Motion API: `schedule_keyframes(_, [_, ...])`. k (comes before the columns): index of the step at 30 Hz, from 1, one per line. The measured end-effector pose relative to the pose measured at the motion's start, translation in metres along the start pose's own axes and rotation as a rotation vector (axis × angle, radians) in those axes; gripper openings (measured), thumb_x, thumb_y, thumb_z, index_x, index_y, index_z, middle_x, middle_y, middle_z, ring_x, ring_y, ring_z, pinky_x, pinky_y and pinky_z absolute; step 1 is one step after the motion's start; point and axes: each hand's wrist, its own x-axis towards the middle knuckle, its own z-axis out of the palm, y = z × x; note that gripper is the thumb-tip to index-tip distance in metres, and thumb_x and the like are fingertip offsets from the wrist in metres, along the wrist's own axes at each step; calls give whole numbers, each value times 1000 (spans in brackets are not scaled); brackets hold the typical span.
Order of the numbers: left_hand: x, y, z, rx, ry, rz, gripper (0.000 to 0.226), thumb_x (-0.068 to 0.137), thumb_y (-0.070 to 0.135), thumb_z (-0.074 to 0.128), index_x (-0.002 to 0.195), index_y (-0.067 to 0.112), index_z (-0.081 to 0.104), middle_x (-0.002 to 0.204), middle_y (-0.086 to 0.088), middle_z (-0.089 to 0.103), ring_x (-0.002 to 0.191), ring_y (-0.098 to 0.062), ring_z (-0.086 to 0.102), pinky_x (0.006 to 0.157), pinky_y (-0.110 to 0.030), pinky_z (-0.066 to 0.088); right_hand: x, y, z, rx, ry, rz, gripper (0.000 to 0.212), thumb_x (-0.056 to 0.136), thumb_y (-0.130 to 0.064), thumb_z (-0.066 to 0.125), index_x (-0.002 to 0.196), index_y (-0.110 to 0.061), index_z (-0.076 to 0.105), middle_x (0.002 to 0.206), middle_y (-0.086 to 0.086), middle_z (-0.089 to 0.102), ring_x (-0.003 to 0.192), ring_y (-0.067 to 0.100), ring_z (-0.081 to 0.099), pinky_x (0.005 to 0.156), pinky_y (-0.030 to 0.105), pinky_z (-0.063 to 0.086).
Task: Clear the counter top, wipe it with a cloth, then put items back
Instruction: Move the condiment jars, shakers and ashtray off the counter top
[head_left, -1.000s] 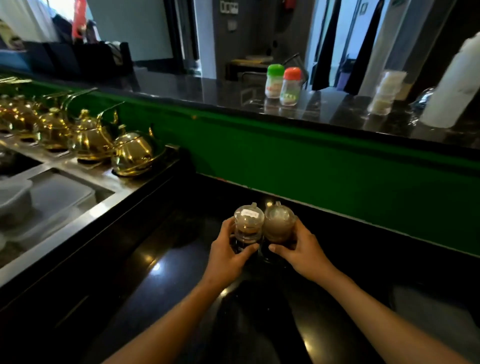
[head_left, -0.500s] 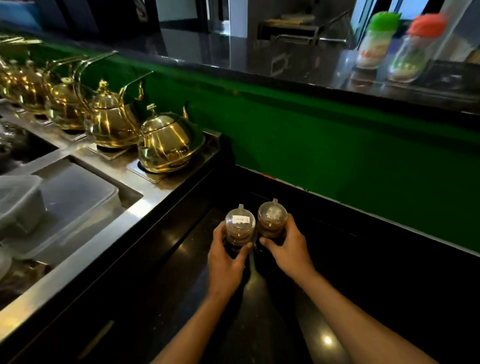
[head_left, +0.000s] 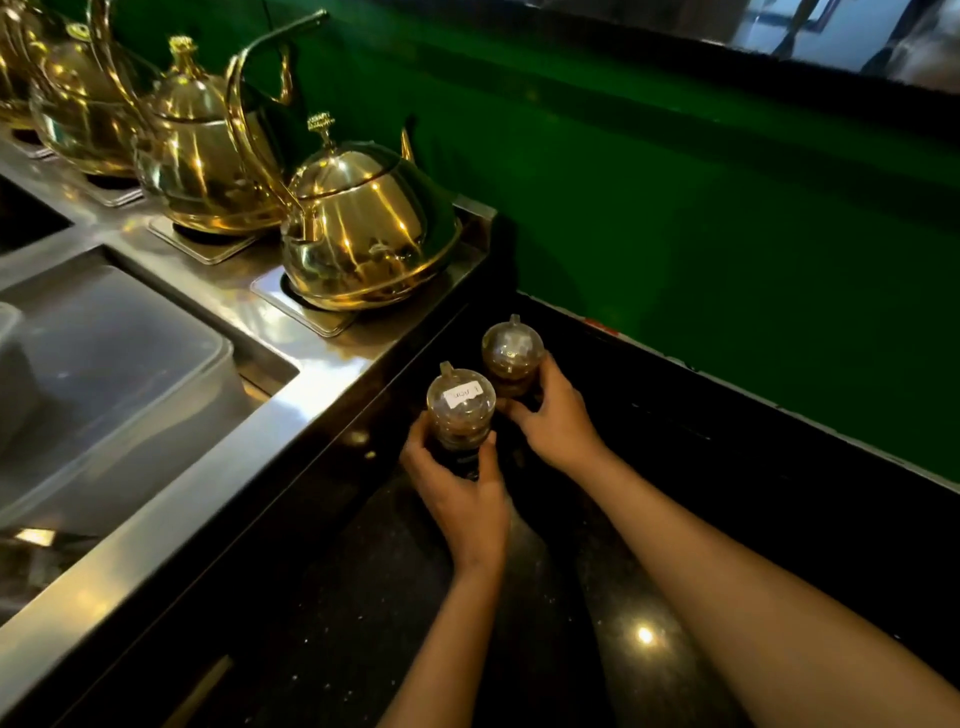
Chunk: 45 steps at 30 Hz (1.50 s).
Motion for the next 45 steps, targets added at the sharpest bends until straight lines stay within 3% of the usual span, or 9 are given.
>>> schedule_keyframes(3, [-2,4,3,-63,52,-78,66,78,12,78,128,31,40,133,5,43,127,-9,44,100,-13,36,5,-5,7,11,-49,15,67,85,-12,72,143,-26,41,132,-4,58,125,11,50,104,28,40])
schedule_keyframes(7, [-2,0,-1,-32,38,-95,65,78,11,78,127,30,39,131,5,42,127,-11,45,111,-36,39,4,-10,16,-18,-87,-7,62,90,-13,66,144,-26,38,134,-6,56,127,10,49,106,29,40])
schedule_keyframes(10, [2,-1,-4,-22,50,-101,63,78,10,78,129,23,42,131,2,43,126,-13,45,112,-39,38,2,-13,21,-18,-82,-12,61,90,-15,65,144,-26,38,133,-7,57,127,10,49,106,29,40])
schedule_keyframes(17, [2,-1,-24,24,21,-101,61,79,13,78,129,20,45,134,2,40,123,-11,46,107,-28,40,-18,-16,4,-44,-73,11,66,92,-17,63,148,-29,31,142,-1,50,132,13,44,106,33,40])
schedule_keyframes(20, [-16,3,-39,36,-14,-75,57,81,14,76,127,23,44,128,7,41,118,-8,47,101,-27,43,-42,-15,-14,-48,-32,43,60,93,-22,62,146,-33,35,140,0,49,119,16,55,96,36,50])
schedule_keyframes(27, [-54,64,-35,58,-411,359,41,85,17,72,119,28,51,115,13,53,107,-5,55,88,-18,48,-111,-45,-91,-54,140,-137,26,93,-20,62,119,-24,62,114,-12,64,101,-3,60,79,10,49])
schedule_keyframes(33, [-63,180,19,75,-686,710,28,88,21,69,112,23,56,109,8,59,99,-4,59,86,-24,51,-162,-106,-203,-135,377,-297,10,90,-16,65,99,-18,69,96,-11,69,89,-1,65,78,14,52])
schedule_keyframes(38, [-88,267,68,95,-765,957,19,87,23,69,103,21,60,102,8,58,91,-8,58,84,-25,49,-202,-143,-287,-205,556,-339,4,88,-17,68,88,-20,70,85,-8,70,75,1,65,67,11,49])
schedule_keyframes(45, [-103,323,130,284,-800,981,20,89,34,65,103,22,59,109,5,59,101,-16,59,93,-45,49,-243,-154,-364,-295,683,-344,4,88,-16,67,86,-16,70,78,-11,66,70,-2,61,59,7,45])
